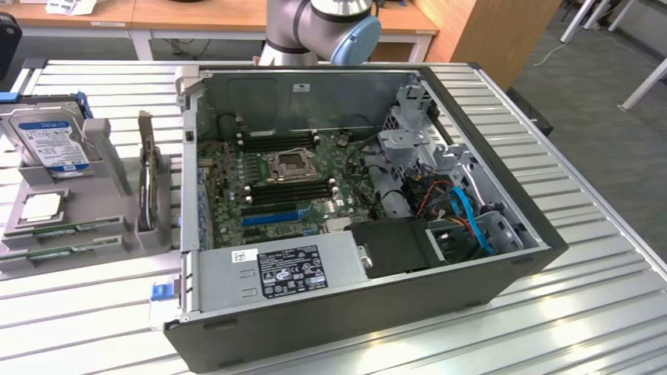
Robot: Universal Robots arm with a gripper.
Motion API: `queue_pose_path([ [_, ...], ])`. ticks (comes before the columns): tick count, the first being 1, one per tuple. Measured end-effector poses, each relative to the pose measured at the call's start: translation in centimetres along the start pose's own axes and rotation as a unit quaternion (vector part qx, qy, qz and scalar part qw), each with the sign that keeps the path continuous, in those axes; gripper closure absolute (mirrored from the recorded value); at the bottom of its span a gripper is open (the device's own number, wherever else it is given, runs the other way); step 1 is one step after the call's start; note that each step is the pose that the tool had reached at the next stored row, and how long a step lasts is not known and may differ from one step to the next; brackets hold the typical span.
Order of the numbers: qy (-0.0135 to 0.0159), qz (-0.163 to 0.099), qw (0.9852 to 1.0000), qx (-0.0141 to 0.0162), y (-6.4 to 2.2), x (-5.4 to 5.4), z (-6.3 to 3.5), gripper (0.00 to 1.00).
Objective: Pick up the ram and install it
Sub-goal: 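Pick up the ram and move it above insertion slot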
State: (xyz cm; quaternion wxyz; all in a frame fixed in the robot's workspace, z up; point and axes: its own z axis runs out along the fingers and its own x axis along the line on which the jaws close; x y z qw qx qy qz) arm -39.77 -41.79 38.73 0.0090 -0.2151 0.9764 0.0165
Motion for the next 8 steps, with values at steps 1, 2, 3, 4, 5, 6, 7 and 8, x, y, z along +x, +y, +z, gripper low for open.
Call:
queue_pose_path([
  [1,0.0002,-0.006,1.0,-0.0001,0.0,0.0,0.0,0.9],
  [2,0.0004,-0.013,0.9999,-0.0003,0.0,0.0,0.0,0.9],
  [3,0.0005,-0.02,0.9998,-0.0005,0.0,0.0,0.0,0.9],
  [4,0.0007,-0.026,0.9997,-0.0006,0.0,0.0,0.0,0.9],
  [5,0.0008,-0.031,0.9995,-0.0007,0.0,0.0,0.0,0.9],
  [6,0.001,-0.036,0.9994,-0.0009,0.0,0.0,0.0,0.9],
  [7,0.0012,-0.041,0.9992,-0.001,0.0,0.0,0.0,0.9],
  [8,0.0013,-0.047,0.9989,-0.0011,0.0,0.0,0.0,0.9],
])
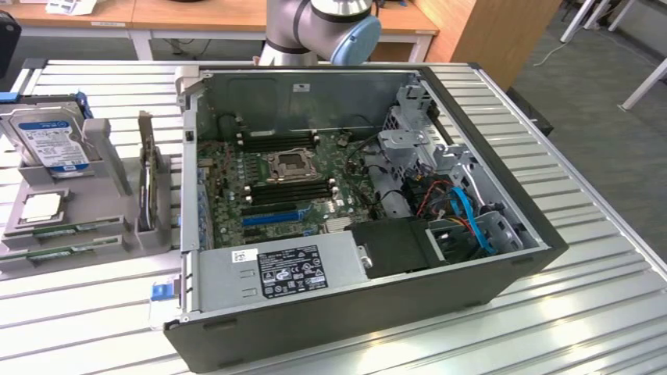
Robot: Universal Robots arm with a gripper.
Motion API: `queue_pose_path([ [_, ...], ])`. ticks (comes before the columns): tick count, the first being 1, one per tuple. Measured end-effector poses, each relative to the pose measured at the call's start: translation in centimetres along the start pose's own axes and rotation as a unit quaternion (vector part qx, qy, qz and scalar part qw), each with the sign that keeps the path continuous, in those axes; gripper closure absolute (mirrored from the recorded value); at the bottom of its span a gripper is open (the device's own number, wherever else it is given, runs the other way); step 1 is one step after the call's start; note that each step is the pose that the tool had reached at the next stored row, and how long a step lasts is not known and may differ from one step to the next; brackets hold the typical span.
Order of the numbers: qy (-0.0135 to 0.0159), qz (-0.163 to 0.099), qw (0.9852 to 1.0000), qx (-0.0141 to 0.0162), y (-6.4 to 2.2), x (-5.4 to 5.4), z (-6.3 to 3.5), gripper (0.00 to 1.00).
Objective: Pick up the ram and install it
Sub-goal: 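Pick up the ram and move it above insertion slot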
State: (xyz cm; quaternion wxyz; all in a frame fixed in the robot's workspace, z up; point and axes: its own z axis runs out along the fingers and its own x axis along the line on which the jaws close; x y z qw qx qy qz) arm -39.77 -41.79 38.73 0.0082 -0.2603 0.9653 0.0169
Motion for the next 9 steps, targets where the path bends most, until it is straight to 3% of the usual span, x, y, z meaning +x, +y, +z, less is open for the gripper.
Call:
queue_pose_path([
  [9,0.0014,-0.052,0.9986,-0.0013,0.0,0.0,0.0,0.9],
])
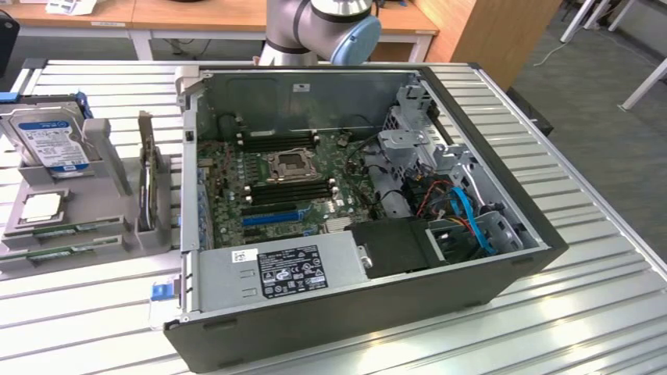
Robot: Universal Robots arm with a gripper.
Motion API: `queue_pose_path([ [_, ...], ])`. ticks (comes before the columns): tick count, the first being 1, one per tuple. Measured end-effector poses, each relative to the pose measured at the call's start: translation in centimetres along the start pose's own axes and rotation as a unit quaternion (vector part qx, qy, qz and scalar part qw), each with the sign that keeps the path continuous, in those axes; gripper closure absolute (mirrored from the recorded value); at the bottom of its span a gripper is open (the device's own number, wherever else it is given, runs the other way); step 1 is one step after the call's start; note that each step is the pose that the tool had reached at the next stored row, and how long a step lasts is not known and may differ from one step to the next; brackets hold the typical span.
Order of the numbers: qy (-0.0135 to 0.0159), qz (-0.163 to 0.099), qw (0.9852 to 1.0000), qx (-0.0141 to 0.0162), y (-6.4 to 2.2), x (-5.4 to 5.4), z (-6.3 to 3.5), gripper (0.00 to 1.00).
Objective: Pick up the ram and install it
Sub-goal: 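Pick up the ram and move it above insertion slot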
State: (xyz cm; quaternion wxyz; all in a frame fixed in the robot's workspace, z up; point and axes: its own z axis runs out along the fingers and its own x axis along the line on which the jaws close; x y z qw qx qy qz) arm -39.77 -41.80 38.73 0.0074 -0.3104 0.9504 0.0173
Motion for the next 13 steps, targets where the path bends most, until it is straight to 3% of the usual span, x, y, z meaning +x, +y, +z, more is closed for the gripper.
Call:
queue_pose_path([
  [7,0.0014,-0.051,0.9987,-0.0012,0.0,0.0,0.0,0.9],
  [13,0.0027,-0.096,0.9953,-0.0023,0.0,0.0,0.0,0.9],
])
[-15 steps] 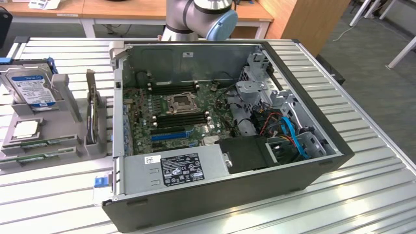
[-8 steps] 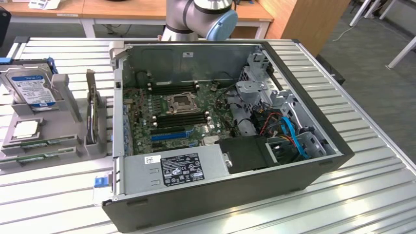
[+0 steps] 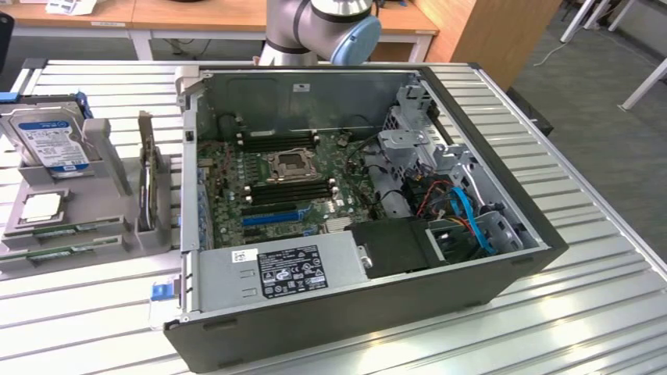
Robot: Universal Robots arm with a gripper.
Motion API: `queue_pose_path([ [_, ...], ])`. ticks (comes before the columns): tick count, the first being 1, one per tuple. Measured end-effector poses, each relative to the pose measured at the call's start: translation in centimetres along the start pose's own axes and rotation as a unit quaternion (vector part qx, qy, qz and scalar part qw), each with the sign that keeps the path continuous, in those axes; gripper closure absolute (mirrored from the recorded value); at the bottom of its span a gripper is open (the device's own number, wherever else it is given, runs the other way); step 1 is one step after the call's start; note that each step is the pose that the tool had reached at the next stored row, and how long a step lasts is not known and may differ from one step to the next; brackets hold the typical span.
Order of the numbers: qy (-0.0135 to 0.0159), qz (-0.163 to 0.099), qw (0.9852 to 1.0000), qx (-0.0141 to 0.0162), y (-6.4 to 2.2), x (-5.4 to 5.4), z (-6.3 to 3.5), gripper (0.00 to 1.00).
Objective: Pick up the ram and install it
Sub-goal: 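Pick up the ram and move it above insertion slot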
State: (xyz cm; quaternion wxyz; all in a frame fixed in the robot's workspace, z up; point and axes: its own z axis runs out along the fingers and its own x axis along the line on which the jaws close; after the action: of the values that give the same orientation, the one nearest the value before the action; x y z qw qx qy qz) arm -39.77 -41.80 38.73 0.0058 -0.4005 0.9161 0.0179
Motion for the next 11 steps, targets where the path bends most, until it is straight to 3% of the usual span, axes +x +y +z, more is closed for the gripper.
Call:
queue_pose_path([
  [5,0.001,-0.035,0.9994,-0.0009,0.0,0.0,0.0,0.9],
  [11,0.002,-0.072,0.9974,-0.0018,0.0,0.0,0.0,0.9],
])
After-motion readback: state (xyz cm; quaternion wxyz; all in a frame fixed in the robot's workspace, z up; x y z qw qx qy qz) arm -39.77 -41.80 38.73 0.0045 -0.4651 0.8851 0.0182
